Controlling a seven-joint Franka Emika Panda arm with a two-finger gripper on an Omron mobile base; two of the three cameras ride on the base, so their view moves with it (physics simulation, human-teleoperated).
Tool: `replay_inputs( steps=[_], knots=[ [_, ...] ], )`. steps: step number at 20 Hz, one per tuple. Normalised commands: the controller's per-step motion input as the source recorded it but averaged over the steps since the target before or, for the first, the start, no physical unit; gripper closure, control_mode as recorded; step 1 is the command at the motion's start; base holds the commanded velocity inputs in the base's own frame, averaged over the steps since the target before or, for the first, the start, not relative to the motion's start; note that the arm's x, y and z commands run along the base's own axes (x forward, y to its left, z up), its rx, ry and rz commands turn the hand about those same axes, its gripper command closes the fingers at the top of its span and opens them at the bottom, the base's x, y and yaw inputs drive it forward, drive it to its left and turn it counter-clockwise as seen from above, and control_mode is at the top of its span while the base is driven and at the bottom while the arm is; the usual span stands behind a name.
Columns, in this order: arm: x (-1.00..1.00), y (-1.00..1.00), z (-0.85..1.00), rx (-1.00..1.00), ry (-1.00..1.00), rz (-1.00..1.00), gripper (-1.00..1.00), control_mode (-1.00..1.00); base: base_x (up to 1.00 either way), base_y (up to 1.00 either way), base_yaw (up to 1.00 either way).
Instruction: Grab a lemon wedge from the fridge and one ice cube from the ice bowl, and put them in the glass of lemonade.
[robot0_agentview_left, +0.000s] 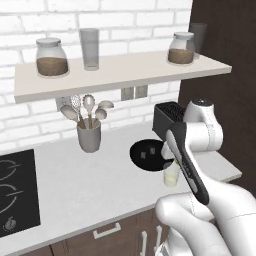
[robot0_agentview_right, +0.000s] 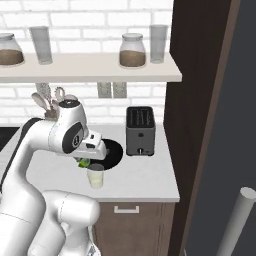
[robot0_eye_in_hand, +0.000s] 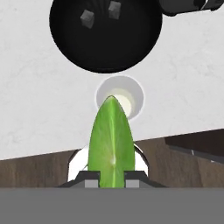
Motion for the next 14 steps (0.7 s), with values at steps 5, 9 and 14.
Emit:
replay_inputs(
  steps=[5,9,14],
  knots=[
    [0.37,0.00,-0.09,0.00,-0.05,0.00,1.00,-1.00,0.00,0.00,0.00],
    [0.33,0.00,-0.08,0.00,-0.04,0.00,1.00,-1.00,0.00,0.00,0.00],
    [0.17,0.00,-0.03,0.00,-0.03,0.00,1.00,-1.00,0.00,0.00,0.00]
  ],
)
